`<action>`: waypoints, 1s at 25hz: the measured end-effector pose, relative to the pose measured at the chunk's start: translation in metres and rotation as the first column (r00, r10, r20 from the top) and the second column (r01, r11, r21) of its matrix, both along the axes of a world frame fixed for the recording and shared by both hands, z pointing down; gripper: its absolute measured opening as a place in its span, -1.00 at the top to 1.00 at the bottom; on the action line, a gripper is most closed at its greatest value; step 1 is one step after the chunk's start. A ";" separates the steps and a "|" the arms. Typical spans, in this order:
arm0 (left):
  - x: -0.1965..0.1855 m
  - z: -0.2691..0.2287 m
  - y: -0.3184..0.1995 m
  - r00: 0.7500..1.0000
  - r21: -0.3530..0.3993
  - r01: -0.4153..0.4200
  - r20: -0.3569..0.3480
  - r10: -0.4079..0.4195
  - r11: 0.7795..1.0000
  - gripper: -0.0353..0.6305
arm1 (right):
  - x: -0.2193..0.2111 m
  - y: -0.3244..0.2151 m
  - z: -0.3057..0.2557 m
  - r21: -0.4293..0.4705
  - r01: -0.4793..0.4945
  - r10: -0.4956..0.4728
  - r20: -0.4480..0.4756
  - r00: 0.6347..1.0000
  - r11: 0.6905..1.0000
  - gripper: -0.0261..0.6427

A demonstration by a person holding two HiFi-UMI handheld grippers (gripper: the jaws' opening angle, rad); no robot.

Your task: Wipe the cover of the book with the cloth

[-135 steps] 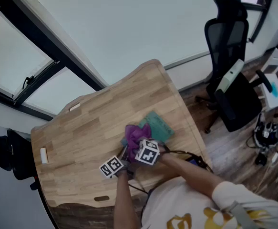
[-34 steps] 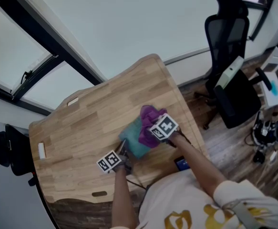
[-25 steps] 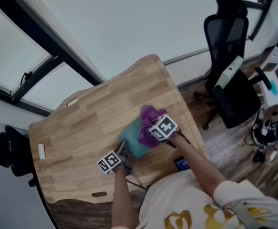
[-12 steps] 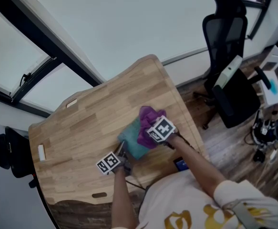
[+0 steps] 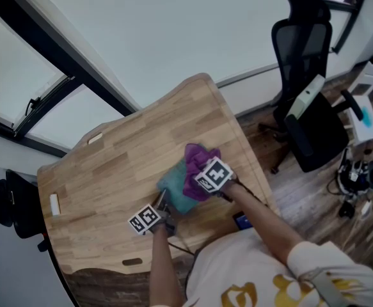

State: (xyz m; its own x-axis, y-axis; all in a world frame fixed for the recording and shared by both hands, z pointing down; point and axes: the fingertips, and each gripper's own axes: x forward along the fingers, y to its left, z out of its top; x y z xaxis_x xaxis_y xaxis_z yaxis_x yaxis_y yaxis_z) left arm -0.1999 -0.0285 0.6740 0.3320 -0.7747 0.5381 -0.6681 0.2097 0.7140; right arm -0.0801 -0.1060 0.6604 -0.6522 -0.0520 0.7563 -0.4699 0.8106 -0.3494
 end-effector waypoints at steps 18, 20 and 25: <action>0.001 -0.001 0.000 1.000 -0.002 -0.001 0.004 0.001 1.000 0.57 | -0.061 0.069 -0.019 -0.023 0.209 -0.207 0.079 0.975 0.978 0.70; 0.001 -0.001 0.000 1.000 -0.003 0.000 0.004 0.000 1.000 0.57 | -0.063 0.069 -0.019 -0.019 0.214 -0.212 0.081 0.974 0.977 0.70; 0.001 -0.001 -0.001 1.000 -0.001 -0.001 0.006 0.001 1.000 0.57 | -0.069 0.078 -0.020 -0.013 0.240 -0.238 0.083 0.968 0.971 0.70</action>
